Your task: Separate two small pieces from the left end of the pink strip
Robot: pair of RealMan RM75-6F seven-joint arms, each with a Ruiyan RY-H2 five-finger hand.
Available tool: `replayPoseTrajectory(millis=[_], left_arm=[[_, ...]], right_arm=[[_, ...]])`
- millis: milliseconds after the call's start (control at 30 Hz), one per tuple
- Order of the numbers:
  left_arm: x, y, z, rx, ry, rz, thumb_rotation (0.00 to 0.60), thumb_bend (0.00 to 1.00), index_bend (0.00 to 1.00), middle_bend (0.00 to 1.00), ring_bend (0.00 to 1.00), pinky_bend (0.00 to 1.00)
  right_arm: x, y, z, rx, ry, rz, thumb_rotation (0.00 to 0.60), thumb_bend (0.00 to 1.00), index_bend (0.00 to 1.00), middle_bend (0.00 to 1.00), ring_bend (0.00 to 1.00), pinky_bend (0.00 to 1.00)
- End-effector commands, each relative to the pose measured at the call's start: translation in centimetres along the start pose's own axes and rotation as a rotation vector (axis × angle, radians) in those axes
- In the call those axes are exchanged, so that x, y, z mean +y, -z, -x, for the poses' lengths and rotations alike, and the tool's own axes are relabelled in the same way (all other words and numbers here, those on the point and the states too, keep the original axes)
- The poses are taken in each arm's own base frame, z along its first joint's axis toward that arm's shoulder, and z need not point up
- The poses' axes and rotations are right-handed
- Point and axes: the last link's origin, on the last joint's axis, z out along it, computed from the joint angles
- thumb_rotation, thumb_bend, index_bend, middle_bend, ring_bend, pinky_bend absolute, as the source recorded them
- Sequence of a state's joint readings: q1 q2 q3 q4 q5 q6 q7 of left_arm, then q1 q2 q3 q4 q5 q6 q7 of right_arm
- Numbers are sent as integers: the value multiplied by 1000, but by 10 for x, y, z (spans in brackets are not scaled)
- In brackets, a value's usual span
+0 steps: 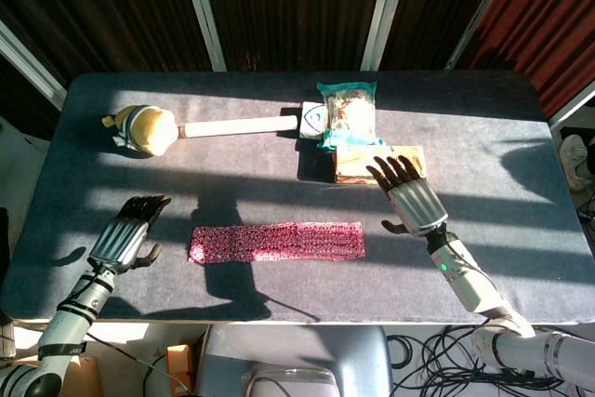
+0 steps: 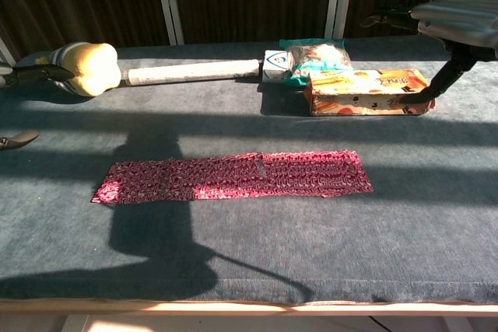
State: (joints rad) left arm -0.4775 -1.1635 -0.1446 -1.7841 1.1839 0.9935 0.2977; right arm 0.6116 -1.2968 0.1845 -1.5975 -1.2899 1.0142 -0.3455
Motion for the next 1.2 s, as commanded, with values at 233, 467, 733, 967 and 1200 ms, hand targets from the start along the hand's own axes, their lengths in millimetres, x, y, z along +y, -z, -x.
replayPoseTrajectory(millis=[233,467,733,967,1200], left_arm=[[9,15,4,14,-1,52,600,434,0,154,132,193],[23,10,33,79,18,81,600,793,189,1000,1000,1000],[36,-8,57,-121,3,8,600,958,117,1000,1000,1000],[42,-26,70,-227,-77,-40,600,994,19,1000,1000,1000],[48,-25,74,-276,-115,-48,600,1000,82,1000,1000,1000]], right_arm=[[12,35,-3,21,7,24,600,105,0,0,0,42],[47,97,6,16,-10,97,600,105,0,0,0,42],[69,113,12,22,-23,127,600,105,0,0,0,47],[75,110,17,3,-33,135,600,105,0,0,0,47],[76,108,22,-20,-29,138,600,105,0,0,0,47]])
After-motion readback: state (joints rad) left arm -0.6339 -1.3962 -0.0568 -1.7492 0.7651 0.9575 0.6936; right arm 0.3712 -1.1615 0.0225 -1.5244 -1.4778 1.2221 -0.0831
